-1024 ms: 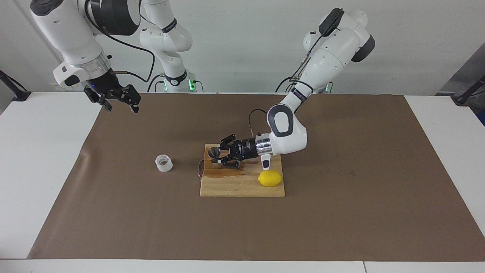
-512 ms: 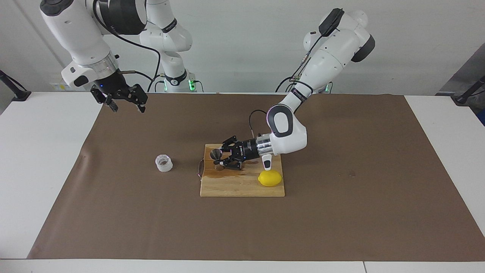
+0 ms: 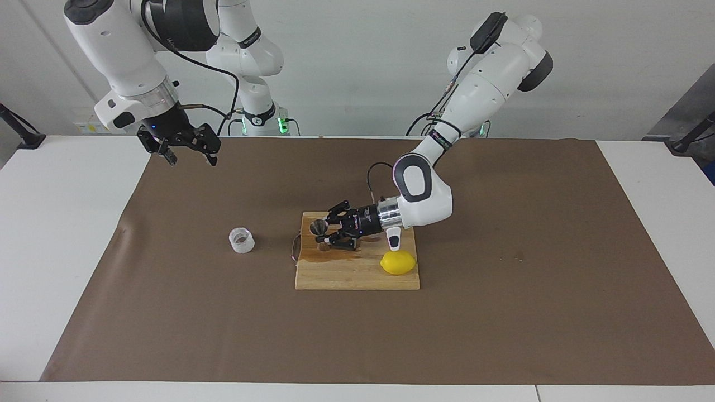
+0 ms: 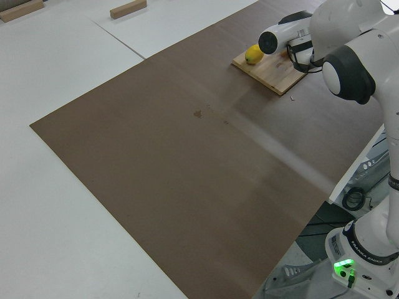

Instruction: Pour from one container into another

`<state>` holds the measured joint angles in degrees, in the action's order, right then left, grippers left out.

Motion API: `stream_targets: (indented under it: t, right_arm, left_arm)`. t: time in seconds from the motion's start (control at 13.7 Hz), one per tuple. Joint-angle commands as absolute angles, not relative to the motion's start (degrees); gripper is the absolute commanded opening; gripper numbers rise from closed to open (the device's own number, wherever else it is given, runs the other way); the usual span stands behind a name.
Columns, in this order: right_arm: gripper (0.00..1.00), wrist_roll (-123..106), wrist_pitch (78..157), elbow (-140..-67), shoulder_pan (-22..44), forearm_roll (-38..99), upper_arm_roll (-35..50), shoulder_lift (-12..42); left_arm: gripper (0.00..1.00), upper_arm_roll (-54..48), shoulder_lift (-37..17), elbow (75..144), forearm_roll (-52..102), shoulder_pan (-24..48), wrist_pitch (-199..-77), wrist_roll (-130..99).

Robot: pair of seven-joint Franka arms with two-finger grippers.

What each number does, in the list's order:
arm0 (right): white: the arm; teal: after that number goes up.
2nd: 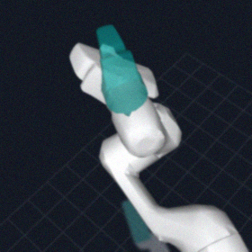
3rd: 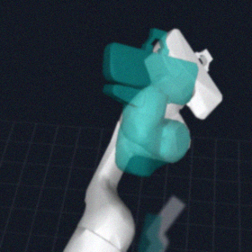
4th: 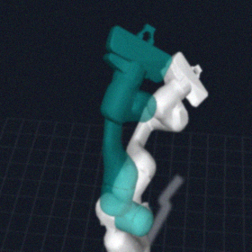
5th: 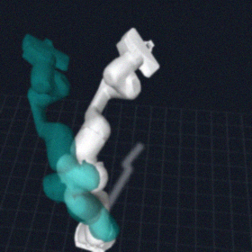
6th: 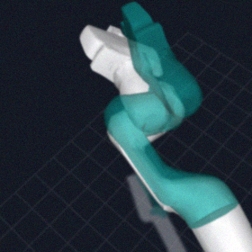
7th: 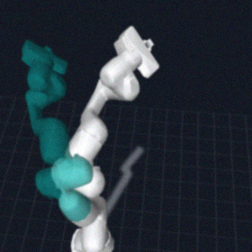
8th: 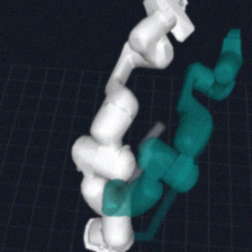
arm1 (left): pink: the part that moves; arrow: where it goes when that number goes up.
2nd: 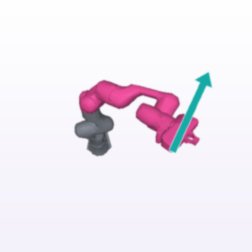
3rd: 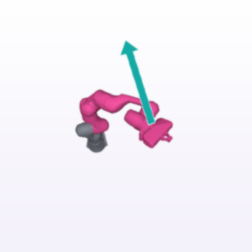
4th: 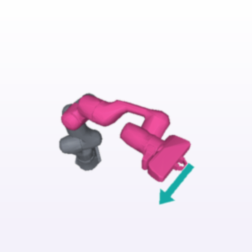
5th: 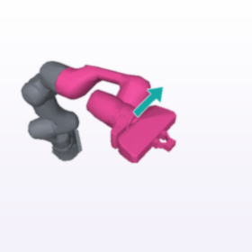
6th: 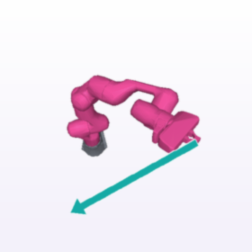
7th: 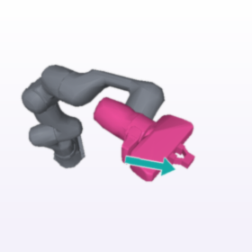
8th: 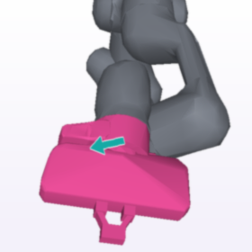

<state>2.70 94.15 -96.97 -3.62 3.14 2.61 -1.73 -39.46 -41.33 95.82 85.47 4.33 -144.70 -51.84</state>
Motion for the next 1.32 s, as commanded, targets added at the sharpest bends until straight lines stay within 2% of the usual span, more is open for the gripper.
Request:
stream_targets:
  t: [0.0,0.07,0.22,0.73,1.02,1.24]
  right_arm:
    - [1.00,1.9,94.8,-99.2,-4.1,3.4,2.8,-3.6]
    - [1.00,1.9,94.8,-99.3,-4.1,3.5,2.8,-3.7]
    - [1.00,2.0,94.8,-99.3,-4.0,3.4,2.8,-3.7]
    - [1.00,-7.6,96.6,-101.0,-3.9,3.5,2.9,-4.5]
    - [1.00,-21.8,99.6,-102.7,-4.3,3.5,2.9,-4.7]
    - [1.00,-40.5,102.7,-103.4,-5.0,3.5,2.8,-4.7]
  left_arm:
    - [0.69,-38.7,-40.2,97.0,87.1,5.0,-145.8,-50.1]
    - [0.82,-38.7,-40.2,97.0,87.1,5.0,-145.8,-50.0]
    - [1.00,-38.7,-40.2,97.1,87.0,5.0,-145.8,-50.0]
    - [1.00,-38.8,-40.0,96.9,86.7,4.4,-141.8,-50.7]
    - [1.00,-38.8,-39.2,96.8,86.8,3.3,-136.2,-51.0]
    - [1.00,-38.9,-38.5,96.2,86.7,1.8,-133.2,-52.3]
